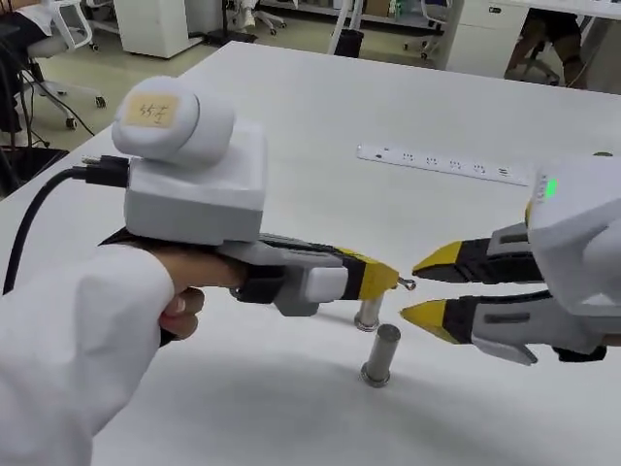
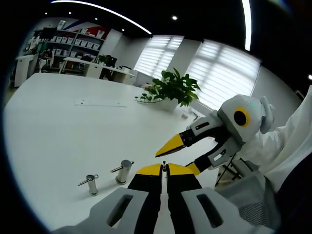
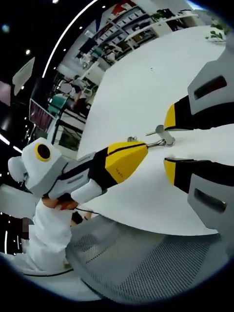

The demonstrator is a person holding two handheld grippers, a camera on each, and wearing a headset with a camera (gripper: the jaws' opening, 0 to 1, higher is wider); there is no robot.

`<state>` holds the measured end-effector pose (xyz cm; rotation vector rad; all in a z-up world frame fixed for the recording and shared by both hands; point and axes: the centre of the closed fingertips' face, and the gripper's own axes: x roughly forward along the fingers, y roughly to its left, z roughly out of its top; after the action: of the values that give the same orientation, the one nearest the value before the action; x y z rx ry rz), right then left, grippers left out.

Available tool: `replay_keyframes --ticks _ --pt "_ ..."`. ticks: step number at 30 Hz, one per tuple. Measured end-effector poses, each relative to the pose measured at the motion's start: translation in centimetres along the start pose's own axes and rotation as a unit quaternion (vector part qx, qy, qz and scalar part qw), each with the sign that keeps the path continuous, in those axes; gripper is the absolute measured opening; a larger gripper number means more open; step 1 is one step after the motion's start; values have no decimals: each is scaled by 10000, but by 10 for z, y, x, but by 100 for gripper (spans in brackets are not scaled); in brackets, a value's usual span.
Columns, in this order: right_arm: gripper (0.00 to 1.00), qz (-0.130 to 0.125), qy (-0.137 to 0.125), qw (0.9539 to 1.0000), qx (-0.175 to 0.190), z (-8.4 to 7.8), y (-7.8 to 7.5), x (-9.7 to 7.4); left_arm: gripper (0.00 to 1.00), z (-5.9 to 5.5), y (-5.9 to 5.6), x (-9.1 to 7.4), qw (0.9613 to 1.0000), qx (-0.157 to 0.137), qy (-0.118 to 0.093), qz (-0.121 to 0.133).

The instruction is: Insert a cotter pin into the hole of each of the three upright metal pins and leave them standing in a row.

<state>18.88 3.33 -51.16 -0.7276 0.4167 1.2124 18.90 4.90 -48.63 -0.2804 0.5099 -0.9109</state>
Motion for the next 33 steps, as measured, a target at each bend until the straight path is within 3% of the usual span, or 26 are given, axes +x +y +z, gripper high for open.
replay_keyframes --ticks 3,8,10,14,22,25,33 --pt "19 391 -102 9988 289 -2 8 -1 0 -1 -1 -1 9995 291 38 -70" --pt "22 665 -167 9960 572 -3 12 -2 0 0 -10 -5 9959 865 13 -258" --pt "21 859 -218 9929 787 -4 13 -1 0 2 -12 -7 9956 892 -51 -298" --pt "17 1174 -479 9851 1158 4 17 -3 0 6 -19 -10 9899 1344 -113 -441" --pt "9 1328 -599 9823 1180 10 19 -5 0 6 -27 -13 9831 1711 -15 -646" --pt "6 1503 -640 9783 1272 13 26 -5 0 3 -27 -12 9804 1847 81 -675" --pt "1 1556 -661 9778 1241 14 30 -8 0 -2 -30 -12 9768 1957 179 -856"
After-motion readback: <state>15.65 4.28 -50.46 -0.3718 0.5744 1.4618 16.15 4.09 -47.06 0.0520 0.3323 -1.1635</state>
